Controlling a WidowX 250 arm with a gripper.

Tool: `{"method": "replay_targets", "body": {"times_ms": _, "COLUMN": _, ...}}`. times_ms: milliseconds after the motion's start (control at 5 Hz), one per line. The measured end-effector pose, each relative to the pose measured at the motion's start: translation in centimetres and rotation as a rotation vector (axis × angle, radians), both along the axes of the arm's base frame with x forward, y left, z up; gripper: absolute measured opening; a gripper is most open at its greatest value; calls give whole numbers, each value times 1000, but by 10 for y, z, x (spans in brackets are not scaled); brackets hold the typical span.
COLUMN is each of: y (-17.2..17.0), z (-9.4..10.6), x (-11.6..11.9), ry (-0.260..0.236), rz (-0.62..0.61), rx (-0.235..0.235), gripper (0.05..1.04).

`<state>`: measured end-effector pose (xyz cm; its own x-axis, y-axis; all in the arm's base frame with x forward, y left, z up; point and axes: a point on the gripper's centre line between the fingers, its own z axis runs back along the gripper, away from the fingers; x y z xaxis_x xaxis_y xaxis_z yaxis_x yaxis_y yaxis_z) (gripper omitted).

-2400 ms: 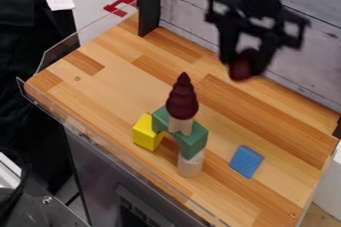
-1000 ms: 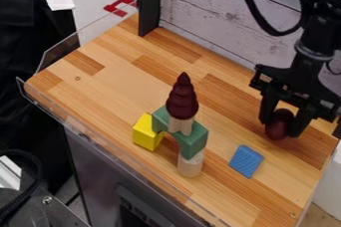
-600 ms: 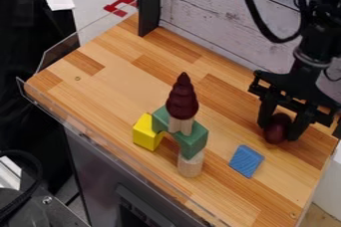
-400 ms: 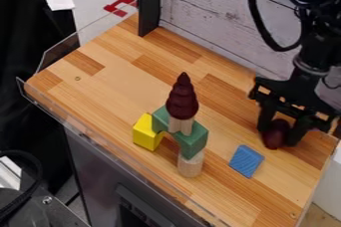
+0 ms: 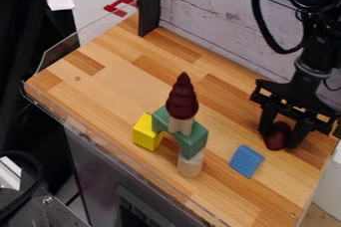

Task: Move the red oval object on the right side of the table

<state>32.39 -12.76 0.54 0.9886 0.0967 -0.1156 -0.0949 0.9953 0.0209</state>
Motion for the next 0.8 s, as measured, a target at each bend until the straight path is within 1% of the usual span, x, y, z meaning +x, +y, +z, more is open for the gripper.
{"method": "replay_targets", "body": {"times_ms": 200, "y": 3, "z": 1, "x": -2, "ry": 9, "rz": 1, "rx": 21, "gripper": 896}}
{"method": "replay_targets", "body": {"times_ms": 400, "y": 10, "z": 38, "x": 1, "ry": -63, "rz": 51, "rx": 50, "gripper": 1005}}
{"method": "replay_targets", "body": {"times_ms": 600, "y": 18, "z": 90, "x": -3, "ry": -145, "rz": 86, "rx": 60, "gripper": 1001}}
{"method": "replay_targets", "body": {"times_ms": 800, "y": 21, "z": 118, "x": -10, "ry": -174, "rz": 78, "rx": 44, "gripper": 1001}}
